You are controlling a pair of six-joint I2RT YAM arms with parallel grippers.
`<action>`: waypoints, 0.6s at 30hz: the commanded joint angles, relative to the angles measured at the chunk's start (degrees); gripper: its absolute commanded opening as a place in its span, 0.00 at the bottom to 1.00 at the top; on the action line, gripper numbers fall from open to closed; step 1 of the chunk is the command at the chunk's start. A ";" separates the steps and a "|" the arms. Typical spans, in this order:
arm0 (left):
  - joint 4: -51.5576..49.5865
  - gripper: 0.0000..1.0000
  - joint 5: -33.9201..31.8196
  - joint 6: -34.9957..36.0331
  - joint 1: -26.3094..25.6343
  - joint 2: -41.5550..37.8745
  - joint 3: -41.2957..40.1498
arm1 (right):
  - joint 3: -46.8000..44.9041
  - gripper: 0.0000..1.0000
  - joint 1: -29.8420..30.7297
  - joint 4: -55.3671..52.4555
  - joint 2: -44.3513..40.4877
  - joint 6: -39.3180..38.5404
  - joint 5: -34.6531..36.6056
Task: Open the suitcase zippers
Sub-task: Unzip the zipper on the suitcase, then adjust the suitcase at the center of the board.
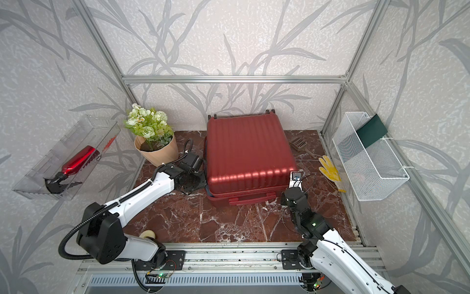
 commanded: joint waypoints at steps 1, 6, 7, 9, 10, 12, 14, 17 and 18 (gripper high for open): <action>-10.45 0.54 -10.42 1.01 1.35 -7.06 2.53 | 1.41 0.00 0.74 1.97 -0.39 1.61 -2.76; -14.52 0.68 -13.49 -6.41 -7.94 -15.97 3.05 | 1.12 0.00 10.53 1.19 0.59 4.93 1.65; -14.80 0.68 -12.75 -9.97 -9.90 -17.60 2.51 | 1.03 0.00 12.70 1.61 1.08 5.89 3.23; -11.87 0.68 -10.88 -18.03 -14.03 -21.19 -0.89 | 0.69 0.00 16.12 2.79 1.96 9.18 5.31; -9.40 0.68 -10.44 -22.71 -16.04 -23.31 -3.71 | 0.22 0.00 17.71 4.14 2.46 11.17 5.90; -3.53 0.70 -10.99 -31.92 -20.19 -26.36 -9.83 | -0.32 0.00 20.95 7.57 3.93 14.30 7.00; 0.95 0.72 -12.49 -38.63 -23.64 -27.48 -14.30 | -0.08 0.00 24.69 11.61 6.78 15.47 9.15; 4.38 0.74 -16.57 -43.38 -28.47 -26.06 -16.35 | 2.23 0.00 30.94 16.86 13.02 14.91 11.63; 5.40 0.74 -17.24 -44.40 -29.70 -25.11 -16.30 | 3.66 0.00 32.47 18.29 15.30 14.51 11.52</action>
